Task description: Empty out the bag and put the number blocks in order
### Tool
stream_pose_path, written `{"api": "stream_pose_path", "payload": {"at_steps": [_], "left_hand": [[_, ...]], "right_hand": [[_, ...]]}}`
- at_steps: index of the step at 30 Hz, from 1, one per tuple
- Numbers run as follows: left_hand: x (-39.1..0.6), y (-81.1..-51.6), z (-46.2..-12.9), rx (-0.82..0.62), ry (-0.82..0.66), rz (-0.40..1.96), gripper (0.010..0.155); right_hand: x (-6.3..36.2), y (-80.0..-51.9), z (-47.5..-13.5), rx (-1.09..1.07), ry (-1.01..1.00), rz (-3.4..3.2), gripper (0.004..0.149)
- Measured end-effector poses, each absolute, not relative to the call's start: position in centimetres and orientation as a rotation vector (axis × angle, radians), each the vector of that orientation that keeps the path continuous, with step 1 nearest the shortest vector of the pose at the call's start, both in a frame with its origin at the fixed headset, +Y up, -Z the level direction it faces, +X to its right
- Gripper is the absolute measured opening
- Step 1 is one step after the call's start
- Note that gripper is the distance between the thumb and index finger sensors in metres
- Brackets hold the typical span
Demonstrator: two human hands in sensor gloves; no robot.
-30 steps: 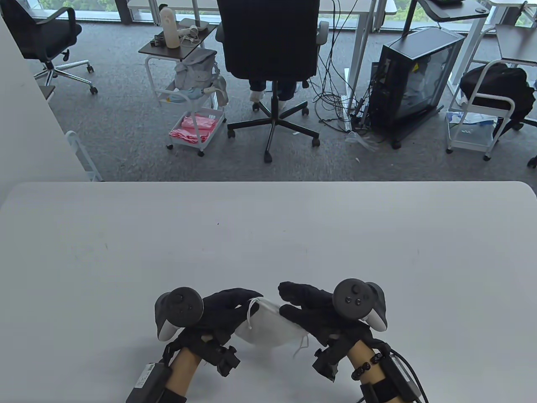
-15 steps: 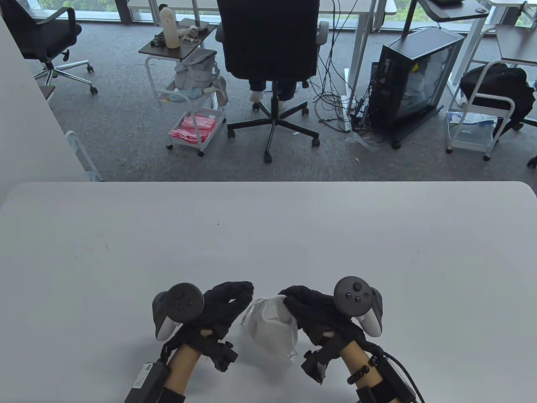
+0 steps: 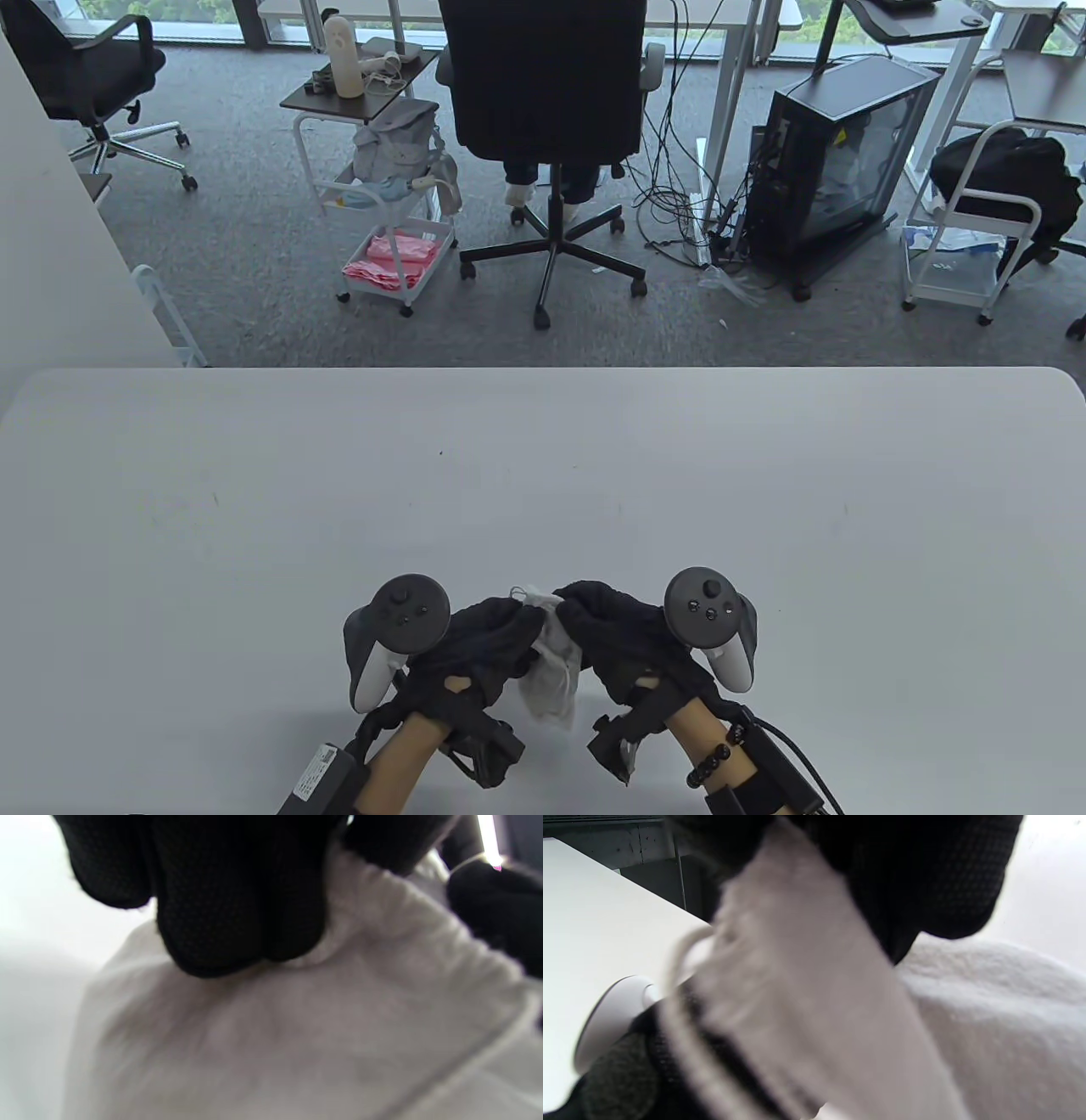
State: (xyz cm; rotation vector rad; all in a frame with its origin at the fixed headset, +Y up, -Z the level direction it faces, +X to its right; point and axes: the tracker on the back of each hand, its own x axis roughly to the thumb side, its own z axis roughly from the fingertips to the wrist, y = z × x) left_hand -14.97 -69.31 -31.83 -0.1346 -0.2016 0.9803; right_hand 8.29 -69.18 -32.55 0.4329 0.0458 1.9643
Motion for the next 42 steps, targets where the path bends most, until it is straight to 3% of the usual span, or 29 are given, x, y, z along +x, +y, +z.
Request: {"api": "stream_pose_path", "payload": {"at_steps": [5, 10, 14, 19, 23, 26, 28, 35, 40, 42], "left_hand": [[-15.3, -68.1, -31.5, -0.036, -0.229, 0.916, 0.043], [-15.4, -65.4, -30.7, 0.113, -0.292, 0.611, 0.043], [-15.1, -63.5, -29.9, 0.07, -0.345, 0.456, 0.045], [-16.4, -62.5, -30.1, 0.017, -0.281, 0.269, 0.048], [-15.6, -63.0, -30.6, -0.052, -0.253, 0.231, 0.047], [-15.9, -64.0, -31.3, -0.216, -0.271, 0.32, 0.052], [-15.8, -64.3, -31.6, -0.203, -0.283, 0.347, 0.045], [-15.8, -66.1, -32.0, -0.075, -0.261, 0.741, 0.043], [-15.1, -65.7, -31.7, -0.097, -0.29, 0.635, 0.043], [-14.6, -65.6, -31.5, -0.059, -0.263, 0.398, 0.042]], "right_hand": [[7.7, -68.1, -31.7, 0.407, -0.1, 2.177, 0.045], [7.7, -66.5, -30.8, 0.414, -0.33, 2.388, 0.043], [7.9, -65.6, -30.3, 0.397, -0.458, 2.483, 0.042], [9.9, -64.3, -30.3, 0.301, -0.63, 2.521, 0.04], [10.4, -64.0, -30.4, 0.291, -0.644, 2.496, 0.04], [10.7, -64.1, -30.6, 0.286, -0.57, 2.448, 0.04], [10.4, -64.6, -30.9, 0.292, -0.499, 2.415, 0.038], [9.5, -65.7, -31.6, 0.348, -0.326, 2.382, 0.039], [9.9, -65.6, -31.6, 0.295, -0.432, 2.369, 0.038], [10.5, -65.5, -31.5, 0.259, -0.471, 2.312, 0.037]]}}
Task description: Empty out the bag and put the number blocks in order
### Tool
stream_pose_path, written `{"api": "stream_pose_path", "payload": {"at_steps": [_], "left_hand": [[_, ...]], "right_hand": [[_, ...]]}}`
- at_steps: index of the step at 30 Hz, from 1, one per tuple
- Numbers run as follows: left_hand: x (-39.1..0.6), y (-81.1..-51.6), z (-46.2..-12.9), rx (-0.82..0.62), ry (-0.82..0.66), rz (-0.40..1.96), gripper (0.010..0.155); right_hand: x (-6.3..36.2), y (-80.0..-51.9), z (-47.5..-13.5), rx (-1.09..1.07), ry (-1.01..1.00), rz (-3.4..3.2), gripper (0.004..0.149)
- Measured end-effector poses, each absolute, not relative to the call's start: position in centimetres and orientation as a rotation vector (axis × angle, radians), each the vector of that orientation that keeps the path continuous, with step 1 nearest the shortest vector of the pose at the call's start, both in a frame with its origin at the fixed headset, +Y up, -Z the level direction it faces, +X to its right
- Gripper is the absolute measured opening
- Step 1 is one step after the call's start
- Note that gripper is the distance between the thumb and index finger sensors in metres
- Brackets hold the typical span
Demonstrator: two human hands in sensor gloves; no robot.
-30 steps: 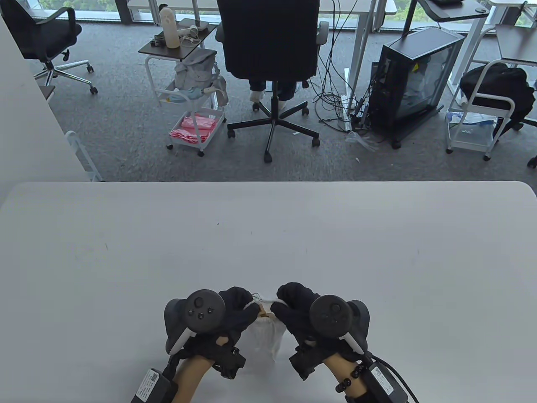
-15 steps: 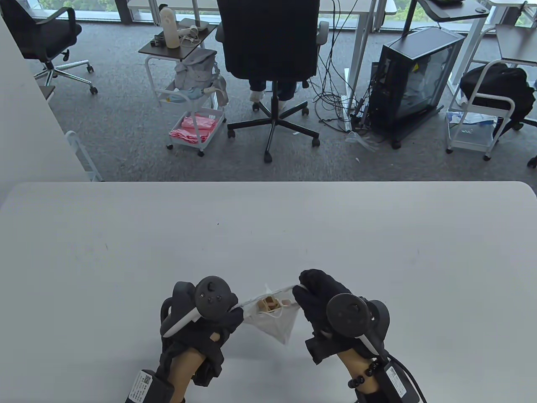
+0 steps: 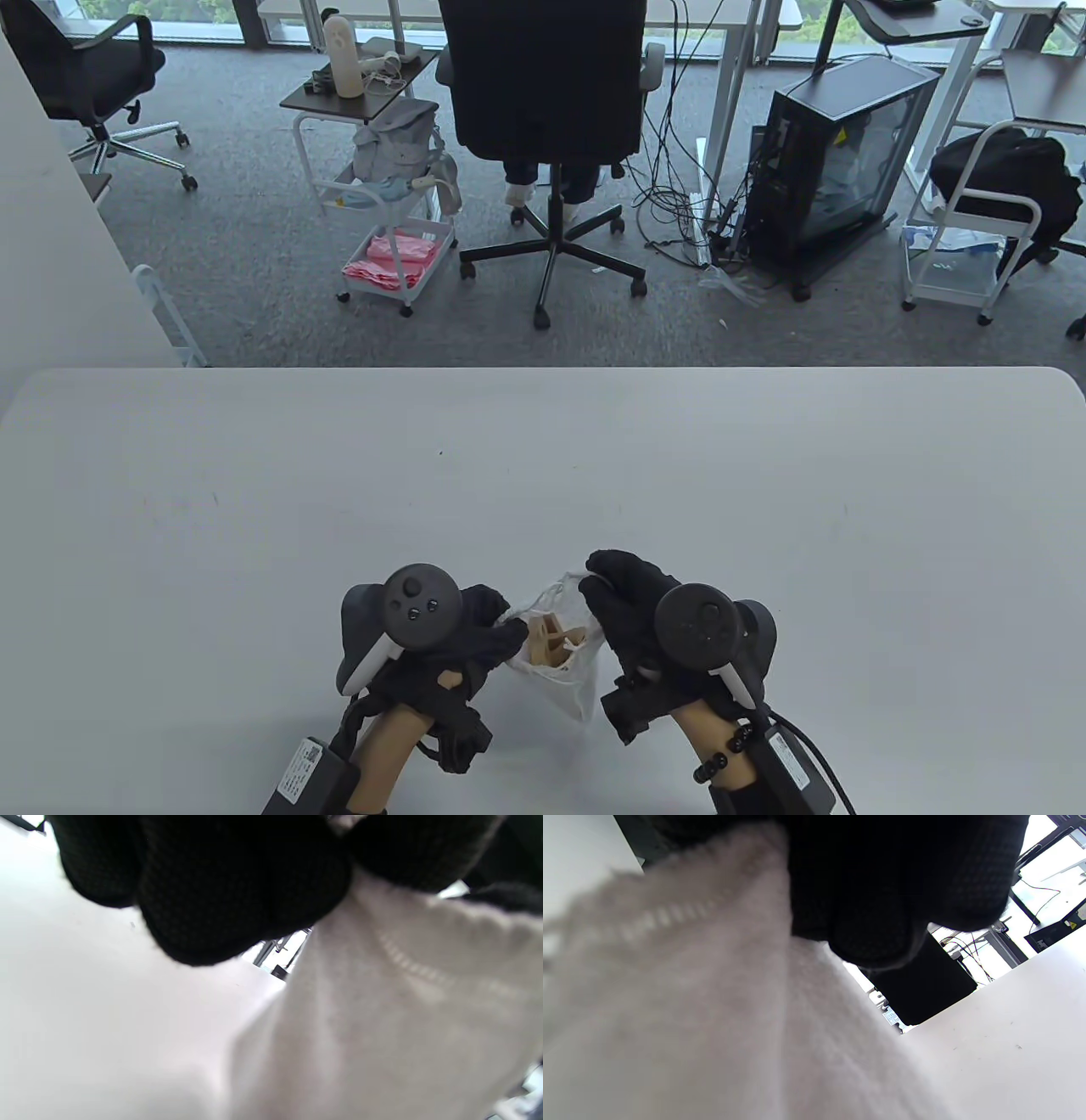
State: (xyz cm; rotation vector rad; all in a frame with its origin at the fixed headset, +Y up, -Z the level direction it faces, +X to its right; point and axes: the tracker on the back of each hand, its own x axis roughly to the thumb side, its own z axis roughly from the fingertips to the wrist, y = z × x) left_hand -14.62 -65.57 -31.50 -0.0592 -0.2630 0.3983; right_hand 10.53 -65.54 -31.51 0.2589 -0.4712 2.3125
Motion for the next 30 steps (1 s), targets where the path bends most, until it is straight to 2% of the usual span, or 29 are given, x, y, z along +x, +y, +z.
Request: {"api": "stream_pose_path", "payload": {"at_steps": [2, 4, 7, 9, 12, 16, 18, 19, 20, 23, 26, 28, 30], "left_hand": [[-14.4, -65.8, -31.5, -0.089, -0.23, 0.199, 0.044], [-13.7, -65.9, -31.8, -0.142, -0.211, 0.203, 0.044], [-13.8, -65.4, -31.8, -0.187, -0.258, 0.297, 0.059], [-14.4, -65.7, -32.4, -0.271, -0.302, 0.424, 0.053], [-15.7, -67.4, -33.5, -0.315, -0.33, 0.799, 0.044], [-16.2, -68.5, -34.6, -0.402, -0.376, 1.259, 0.043], [-16.3, -68.1, -34.9, -0.34, -0.351, 1.367, 0.043], [-16.5, -67.9, -35.1, -0.304, -0.395, 1.375, 0.042], [-16.6, -67.8, -35.2, -0.289, -0.422, 1.407, 0.042], [-16.2, -67.8, -35.6, -0.348, -0.526, 1.687, 0.042], [-15.7, -68.3, -35.6, -0.38, -0.581, 1.779, 0.042], [-16.0, -68.7, -35.6, -0.381, -0.548, 1.791, 0.043], [-16.2, -69.1, -35.6, -0.375, -0.524, 1.815, 0.043]], "right_hand": [[11.1, -65.1, -31.5, 0.256, -0.522, 2.282, 0.037], [11.2, -64.8, -31.1, 0.27, -0.595, 2.309, 0.036], [12.0, -64.4, -31.0, 0.257, -0.664, 2.314, 0.036], [12.2, -64.7, -31.3, 0.261, -0.609, 2.254, 0.036], [12.8, -65.9, -32.4, 0.218, -0.43, 2.118, 0.036], [14.0, -68.5, -34.5, 0.179, -0.153, 1.892, 0.042], [14.5, -70.2, -35.5, 0.148, 0.027, 1.763, 0.054], [14.6, -72.3, -36.3, 0.106, 0.184, 1.661, 0.062], [14.5, -73.4, -36.7, 0.102, 0.252, 1.625, 0.07], [12.7, -77.7, -37.8, 0.269, 0.603, 1.259, 0.083], [10.6, -78.3, -37.8, 0.412, 0.752, 0.886, 0.081], [10.4, -77.6, -37.9, 0.422, 0.683, 0.854, 0.066], [11.0, -77.2, -38.0, 0.402, 0.607, 1.01, 0.059]]}}
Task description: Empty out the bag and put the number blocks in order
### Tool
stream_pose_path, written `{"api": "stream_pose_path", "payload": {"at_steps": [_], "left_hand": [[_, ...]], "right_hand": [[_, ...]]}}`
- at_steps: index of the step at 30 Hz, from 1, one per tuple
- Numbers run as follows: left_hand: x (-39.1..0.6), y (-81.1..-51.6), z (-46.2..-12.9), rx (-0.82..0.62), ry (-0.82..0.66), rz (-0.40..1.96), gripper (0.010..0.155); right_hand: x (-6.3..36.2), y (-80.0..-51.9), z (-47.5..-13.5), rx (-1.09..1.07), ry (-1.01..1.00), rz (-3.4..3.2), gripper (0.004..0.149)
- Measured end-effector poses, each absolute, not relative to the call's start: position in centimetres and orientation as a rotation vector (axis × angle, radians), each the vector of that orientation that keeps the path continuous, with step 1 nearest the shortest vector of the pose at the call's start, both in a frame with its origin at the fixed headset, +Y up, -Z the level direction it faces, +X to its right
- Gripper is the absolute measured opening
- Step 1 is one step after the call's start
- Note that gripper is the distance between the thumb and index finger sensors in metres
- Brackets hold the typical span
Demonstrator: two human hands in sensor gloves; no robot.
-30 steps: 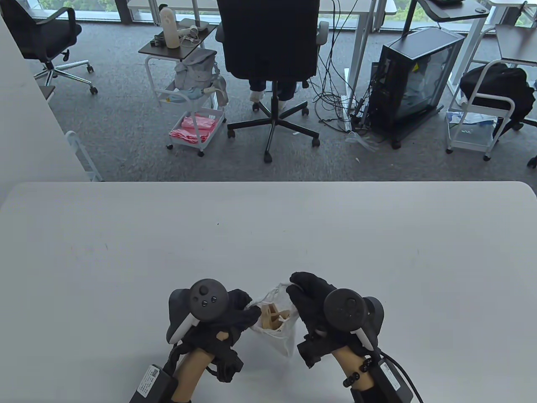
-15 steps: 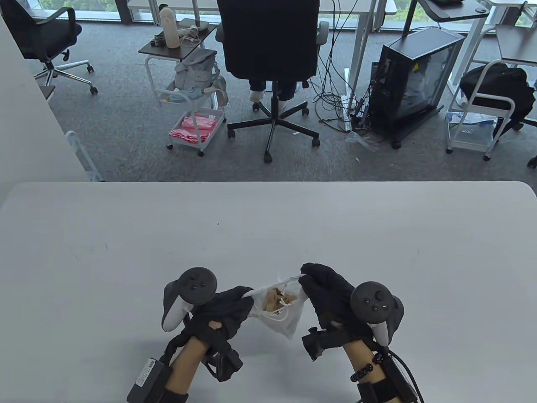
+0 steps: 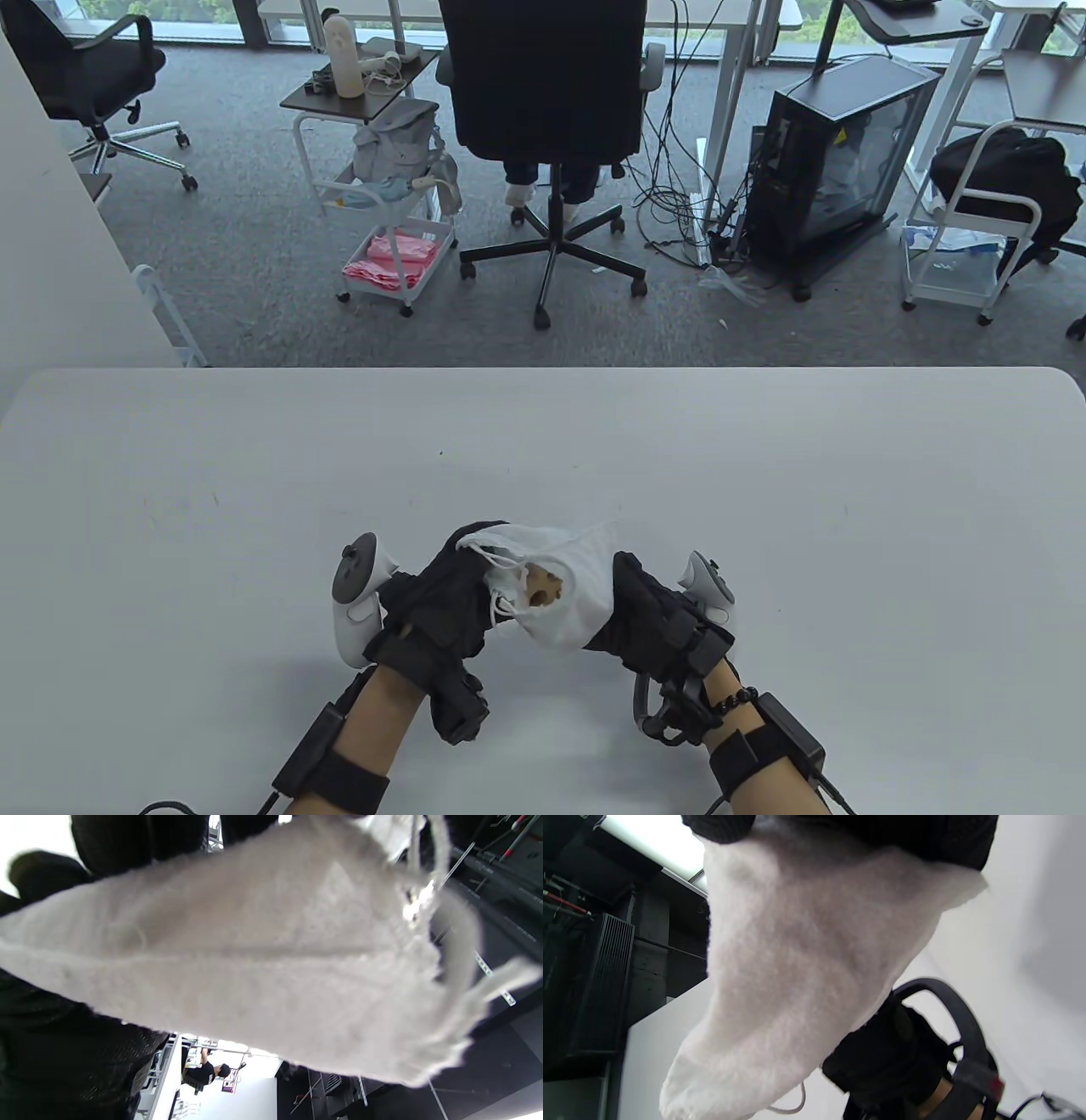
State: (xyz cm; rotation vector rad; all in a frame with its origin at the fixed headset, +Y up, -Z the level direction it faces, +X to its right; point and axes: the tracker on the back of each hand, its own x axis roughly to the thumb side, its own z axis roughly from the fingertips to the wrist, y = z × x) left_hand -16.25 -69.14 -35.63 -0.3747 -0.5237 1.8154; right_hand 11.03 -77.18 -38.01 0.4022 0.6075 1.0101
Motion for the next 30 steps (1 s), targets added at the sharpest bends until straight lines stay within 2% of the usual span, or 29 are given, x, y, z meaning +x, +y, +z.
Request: {"api": "stream_pose_path", "payload": {"at_steps": [3, 7, 12, 14, 17, 20, 27, 30], "left_hand": [[-16.2, -70.1, -35.6, -0.41, -0.498, 1.823, 0.043], [-16.2, -70.7, -35.5, -0.446, -0.494, 1.813, 0.043], [-17.2, -71.0, -35.8, -0.41, -0.456, 1.611, 0.045], [-17.7, -71.4, -36.1, -0.398, -0.389, 1.442, 0.046], [-17.9, -71.7, -36.5, -0.286, -0.327, 1.067, 0.044], [-17.0, -72.2, -37.0, -0.298, -0.398, 0.805, 0.044], [-17.7, -73.3, -38.1, -0.253, -0.395, 0.468, 0.049], [-18.8, -72.7, -38.0, -0.121, -0.34, 0.561, 0.048]], "right_hand": [[11.7, -76.7, -37.8, 0.309, 0.471, 1.174, 0.047], [12.6, -75.9, -37.3, 0.183, 0.329, 1.311, 0.042], [14.2, -74.5, -37.0, 0.072, 0.122, 1.511, 0.035], [14.7, -73.3, -36.8, 0.06, -0.004, 1.68, 0.035], [14.8, -70.4, -36.4, 0.147, -0.24, 2.073, 0.036], [13.4, -68.7, -35.7, 0.244, -0.36, 2.277, 0.036], [8.7, -66.4, -34.7, 0.565, -0.606, 2.684, 0.035], [6.7, -65.9, -34.1, 0.673, -0.712, 2.78, 0.035]]}}
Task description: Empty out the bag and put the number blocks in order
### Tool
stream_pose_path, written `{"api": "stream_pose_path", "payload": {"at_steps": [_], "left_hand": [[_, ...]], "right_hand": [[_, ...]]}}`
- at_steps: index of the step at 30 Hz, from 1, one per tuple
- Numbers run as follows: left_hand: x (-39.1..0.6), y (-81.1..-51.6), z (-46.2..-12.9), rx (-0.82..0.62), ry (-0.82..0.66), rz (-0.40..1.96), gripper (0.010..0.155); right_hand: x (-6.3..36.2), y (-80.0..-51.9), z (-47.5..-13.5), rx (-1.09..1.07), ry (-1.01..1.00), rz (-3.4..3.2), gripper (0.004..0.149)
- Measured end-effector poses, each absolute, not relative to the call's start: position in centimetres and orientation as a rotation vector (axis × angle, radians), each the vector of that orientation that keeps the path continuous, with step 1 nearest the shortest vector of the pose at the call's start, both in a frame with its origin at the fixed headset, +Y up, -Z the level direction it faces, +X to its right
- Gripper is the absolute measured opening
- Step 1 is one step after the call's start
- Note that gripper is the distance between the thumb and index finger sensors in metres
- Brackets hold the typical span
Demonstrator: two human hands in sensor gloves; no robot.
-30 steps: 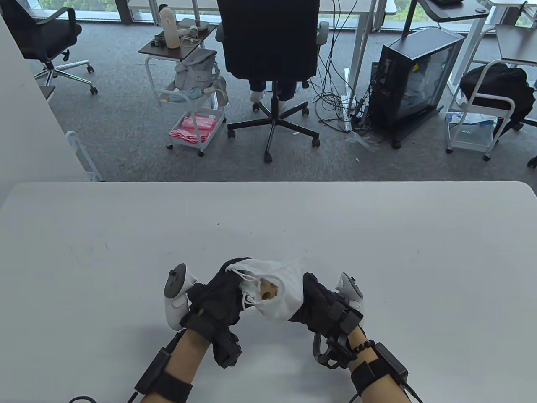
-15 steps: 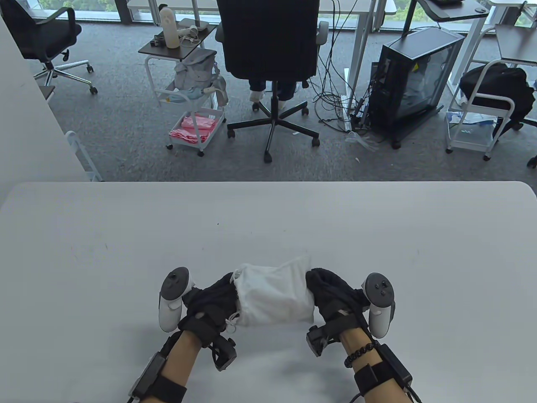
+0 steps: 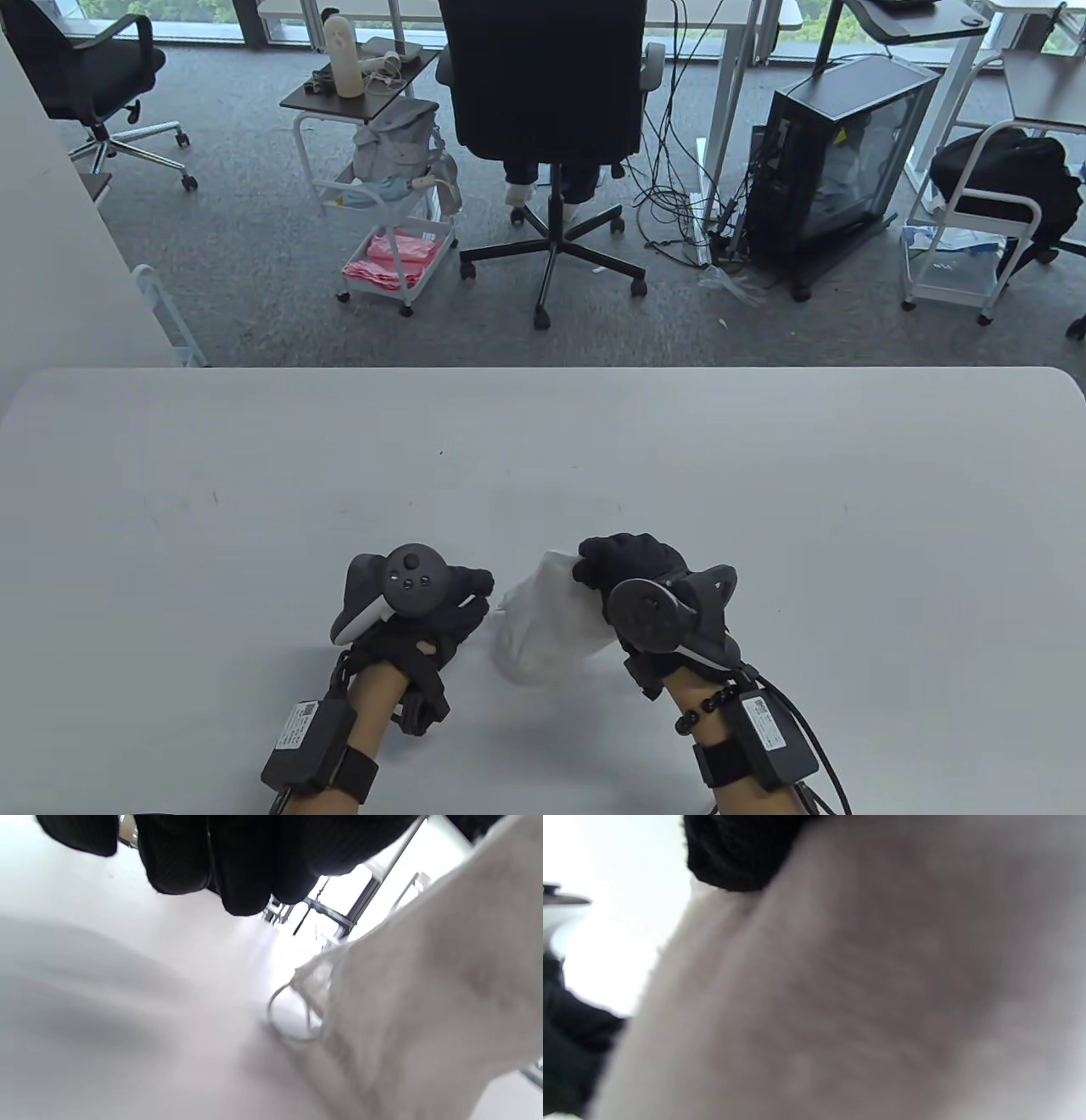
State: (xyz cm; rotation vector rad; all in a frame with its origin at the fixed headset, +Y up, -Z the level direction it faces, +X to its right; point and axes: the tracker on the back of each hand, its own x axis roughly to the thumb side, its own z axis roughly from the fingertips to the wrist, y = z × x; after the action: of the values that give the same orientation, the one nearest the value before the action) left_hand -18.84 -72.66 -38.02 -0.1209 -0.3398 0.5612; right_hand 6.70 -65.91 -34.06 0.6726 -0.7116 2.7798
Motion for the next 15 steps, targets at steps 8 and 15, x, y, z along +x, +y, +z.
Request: {"api": "stream_pose_path", "payload": {"at_steps": [8, 15], "left_hand": [[-15.5, -70.2, -36.1, 0.057, -0.527, 0.722, 0.047], [-16.7, -70.5, -36.4, 0.06, -0.433, 0.858, 0.041]], "right_hand": [[3.8, -65.4, -32.6, 0.798, -0.798, 2.839, 0.034], [9.0, -65.9, -35.0, 0.524, 0.201, 2.574, 0.09]]}}
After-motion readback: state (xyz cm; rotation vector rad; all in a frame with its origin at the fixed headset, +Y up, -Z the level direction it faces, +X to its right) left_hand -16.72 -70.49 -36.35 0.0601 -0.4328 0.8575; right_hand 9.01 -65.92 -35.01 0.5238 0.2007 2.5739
